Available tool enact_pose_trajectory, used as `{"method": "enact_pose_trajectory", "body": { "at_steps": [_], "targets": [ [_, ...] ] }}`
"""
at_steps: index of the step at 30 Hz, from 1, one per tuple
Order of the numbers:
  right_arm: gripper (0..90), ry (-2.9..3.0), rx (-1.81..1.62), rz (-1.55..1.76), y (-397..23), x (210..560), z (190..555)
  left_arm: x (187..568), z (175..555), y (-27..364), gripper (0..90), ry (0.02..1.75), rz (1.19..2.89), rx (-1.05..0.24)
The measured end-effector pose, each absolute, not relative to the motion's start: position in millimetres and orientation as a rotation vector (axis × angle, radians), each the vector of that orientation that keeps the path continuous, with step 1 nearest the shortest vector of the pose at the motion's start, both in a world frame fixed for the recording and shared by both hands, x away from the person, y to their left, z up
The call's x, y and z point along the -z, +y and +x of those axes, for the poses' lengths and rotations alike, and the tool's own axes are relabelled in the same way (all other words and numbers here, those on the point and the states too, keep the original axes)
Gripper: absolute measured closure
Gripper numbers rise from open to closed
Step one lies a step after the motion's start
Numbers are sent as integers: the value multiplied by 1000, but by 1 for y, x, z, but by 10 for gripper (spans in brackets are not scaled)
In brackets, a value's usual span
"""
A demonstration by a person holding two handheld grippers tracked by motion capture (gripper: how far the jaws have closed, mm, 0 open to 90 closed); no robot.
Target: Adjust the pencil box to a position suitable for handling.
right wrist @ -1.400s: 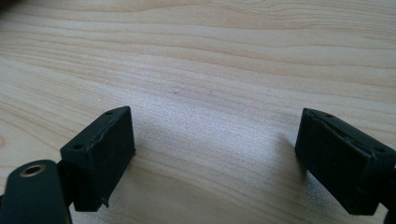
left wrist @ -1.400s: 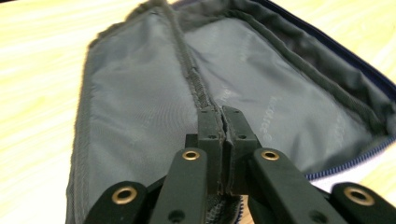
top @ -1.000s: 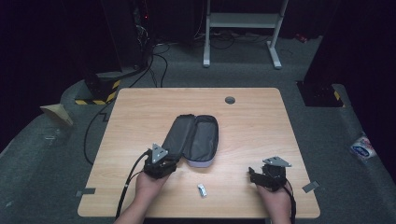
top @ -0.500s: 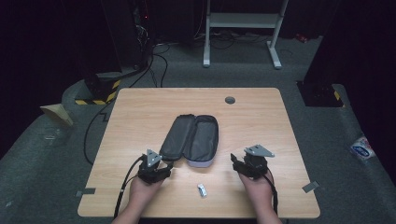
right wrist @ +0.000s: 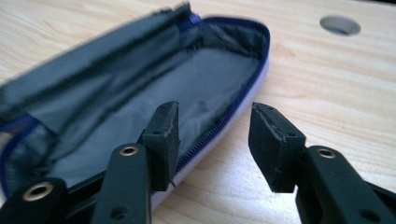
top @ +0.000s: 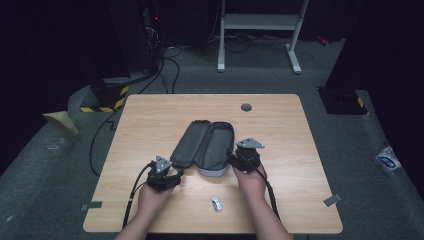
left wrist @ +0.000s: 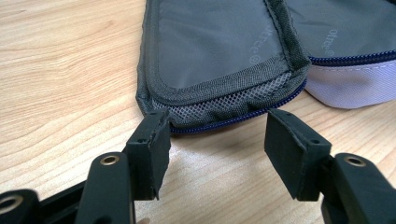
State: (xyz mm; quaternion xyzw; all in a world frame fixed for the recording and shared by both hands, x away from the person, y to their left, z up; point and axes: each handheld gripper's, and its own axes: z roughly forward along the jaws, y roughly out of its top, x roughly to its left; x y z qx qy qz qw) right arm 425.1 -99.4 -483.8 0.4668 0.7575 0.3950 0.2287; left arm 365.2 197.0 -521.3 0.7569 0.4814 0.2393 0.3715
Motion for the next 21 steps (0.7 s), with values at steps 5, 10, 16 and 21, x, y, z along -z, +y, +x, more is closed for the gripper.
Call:
{"method": "enact_pose_trajectory", "body": {
  "at_steps": [5,10,16,21],
  "targets": [
    [550,2116,-1065,1303,-101,494,420,522,373,201,425,1261,1921,-612],
    [535,2171,-1041,1276,-96,506,402,520,382,203,428,1281,1910,-613],
    [517,2202,-1061,1256,-89,516,379,519,374,199,433,1275,1887,-598],
    [508,2217,-1100,1218,-83,515,367,510,355,191,433,1239,1836,-606]
  ]
}}
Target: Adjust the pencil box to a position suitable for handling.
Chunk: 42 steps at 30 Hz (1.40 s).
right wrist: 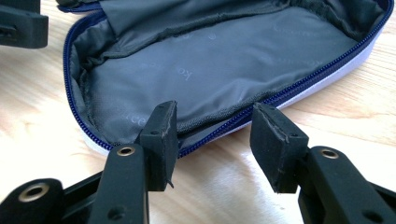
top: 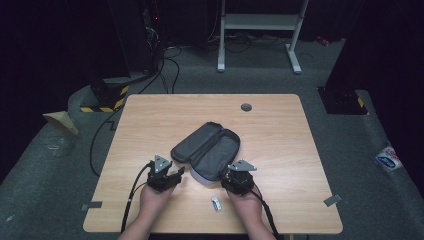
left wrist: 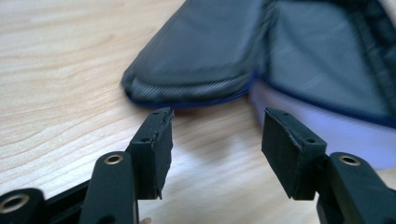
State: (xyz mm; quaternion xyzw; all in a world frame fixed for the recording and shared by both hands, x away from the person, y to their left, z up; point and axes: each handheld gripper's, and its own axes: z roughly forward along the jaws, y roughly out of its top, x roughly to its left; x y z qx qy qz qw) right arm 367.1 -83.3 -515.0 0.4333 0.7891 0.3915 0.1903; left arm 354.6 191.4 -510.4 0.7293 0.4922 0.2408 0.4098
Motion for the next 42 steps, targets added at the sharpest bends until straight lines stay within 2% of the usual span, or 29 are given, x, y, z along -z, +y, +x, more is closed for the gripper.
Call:
{"method": "enact_pose_trajectory", "body": {
  "at_steps": [4,9,12,20,29,33,35,40,42],
  "targets": [
    [507,2220,-1121,1213,-80,516,361,499,345,177,416,1211,1776,-648],
    [505,2227,-1142,1199,-78,518,357,505,348,154,295,1227,1819,-666],
    [500,2234,-1151,1186,-77,517,356,510,351,151,255,1254,1834,-678],
    [474,2191,-1170,1194,-87,508,358,512,347,158,301,1235,1862,-674],
    [490,2080,-1113,1273,-114,495,402,512,346,170,312,1233,1883,-672],
    [561,2075,-1090,1294,-116,494,421,516,350,176,331,1248,1900,-688],
    [625,2094,-1073,1293,-114,495,427,517,352,180,338,1255,1899,-683],
    [791,2136,-1054,1285,-112,501,427,517,355,186,377,1263,1877,-667],
    [826,2147,-1048,1268,-113,502,423,516,355,186,422,1255,1873,-661]
  ]
}}
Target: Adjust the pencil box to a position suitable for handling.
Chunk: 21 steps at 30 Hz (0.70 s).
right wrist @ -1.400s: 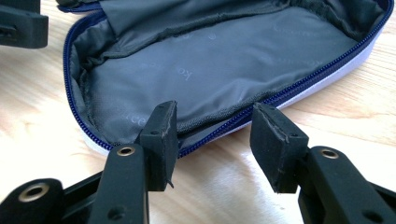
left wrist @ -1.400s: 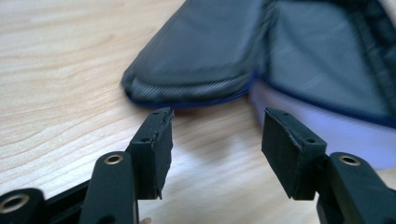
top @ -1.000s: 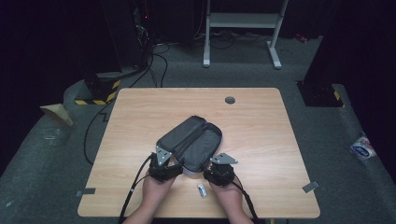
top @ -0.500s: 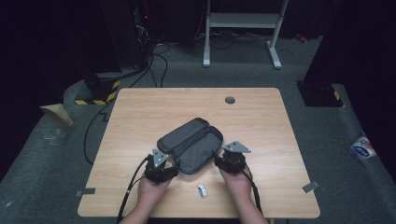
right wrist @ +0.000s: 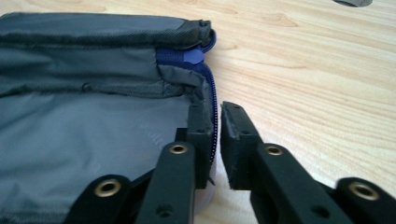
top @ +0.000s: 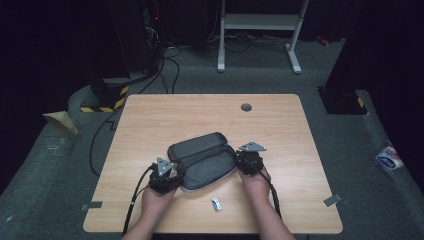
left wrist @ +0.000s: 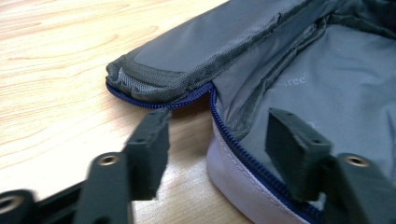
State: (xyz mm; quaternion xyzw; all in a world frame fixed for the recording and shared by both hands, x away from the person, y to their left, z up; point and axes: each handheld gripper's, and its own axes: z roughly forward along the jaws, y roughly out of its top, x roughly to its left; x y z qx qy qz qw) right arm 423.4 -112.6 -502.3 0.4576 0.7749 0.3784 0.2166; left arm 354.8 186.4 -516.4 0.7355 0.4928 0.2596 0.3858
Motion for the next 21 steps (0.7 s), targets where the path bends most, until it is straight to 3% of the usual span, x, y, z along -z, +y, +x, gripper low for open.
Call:
{"method": "enact_pose_trajectory", "body": {
  "at_steps": [12,21],
  "targets": [
    [823,2102,-1047,1239,-137,505,391,521,380,167,657,1150,1944,-610],
    [729,2074,-1101,1268,-147,505,384,512,392,172,622,1173,1918,-624]
  ]
}}
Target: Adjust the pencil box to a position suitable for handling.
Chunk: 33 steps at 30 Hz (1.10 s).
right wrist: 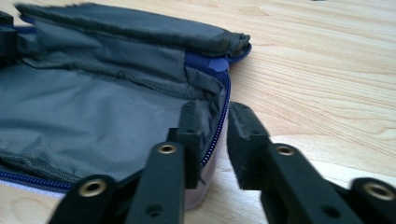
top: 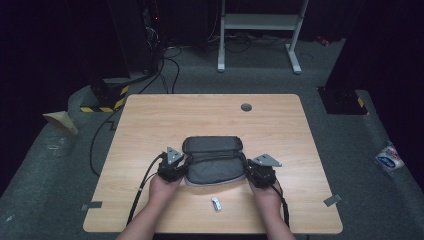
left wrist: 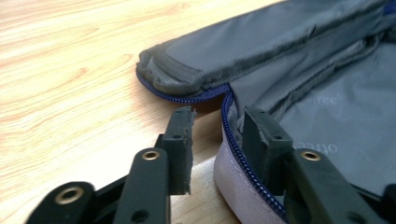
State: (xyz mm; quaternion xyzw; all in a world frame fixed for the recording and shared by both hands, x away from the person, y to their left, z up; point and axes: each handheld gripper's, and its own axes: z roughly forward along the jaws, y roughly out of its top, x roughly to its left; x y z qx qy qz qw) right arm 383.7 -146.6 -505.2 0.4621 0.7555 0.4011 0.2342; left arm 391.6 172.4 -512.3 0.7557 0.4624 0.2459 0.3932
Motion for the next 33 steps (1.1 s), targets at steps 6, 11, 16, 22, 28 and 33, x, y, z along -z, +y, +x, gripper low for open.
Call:
{"method": "enact_pose_trajectory", "body": {
  "at_steps": [6,11,16,22,28,33],
  "targets": [
    [591,2045,-1183,1270,-146,501,374,500,367,185,534,1151,1821,-620],
    [536,2021,-1242,1280,-150,495,365,500,345,194,510,1145,1826,-586],
    [529,2044,-1233,1273,-152,495,353,504,327,196,515,1155,1829,-534],
    [550,2090,-1205,1263,-148,502,348,507,319,190,573,1127,1870,-521],
    [605,2109,-1191,1254,-141,506,349,513,332,184,672,1129,1894,-521],
    [629,2110,-1180,1240,-139,509,352,514,347,180,723,1128,1915,-543]
  ]
}}
